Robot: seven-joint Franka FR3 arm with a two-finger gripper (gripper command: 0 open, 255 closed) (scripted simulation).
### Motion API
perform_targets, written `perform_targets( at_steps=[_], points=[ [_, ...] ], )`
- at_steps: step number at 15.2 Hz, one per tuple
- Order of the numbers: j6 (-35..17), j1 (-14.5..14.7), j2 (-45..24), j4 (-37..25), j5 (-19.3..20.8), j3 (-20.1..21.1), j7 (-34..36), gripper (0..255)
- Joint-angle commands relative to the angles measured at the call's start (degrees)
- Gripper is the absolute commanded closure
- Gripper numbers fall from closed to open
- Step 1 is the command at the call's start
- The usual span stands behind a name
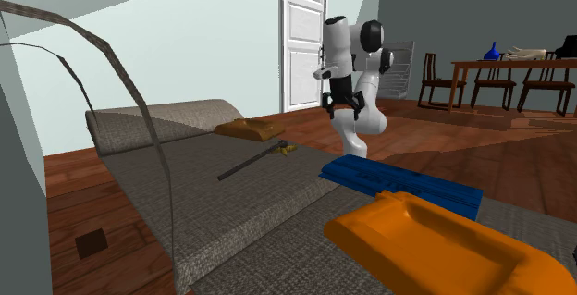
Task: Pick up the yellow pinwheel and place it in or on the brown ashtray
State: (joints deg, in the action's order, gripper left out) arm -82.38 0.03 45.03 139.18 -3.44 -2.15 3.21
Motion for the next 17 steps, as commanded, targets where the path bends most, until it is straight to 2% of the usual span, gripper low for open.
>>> perform_targets(
  at_steps=[1, 9, 17],
  points=[
    [0.0, 0.0, 0.0, 0.0, 0.0, 0.0, 0.0, 0],
    [-6.8, -1.2, -17.9, -10.6, 2.7, -3.8, -4.1, 0],
    [-9.4, -2.3, -35.8, -25.5, 2.9, -7.0, -8.1, 0]
  ],
)
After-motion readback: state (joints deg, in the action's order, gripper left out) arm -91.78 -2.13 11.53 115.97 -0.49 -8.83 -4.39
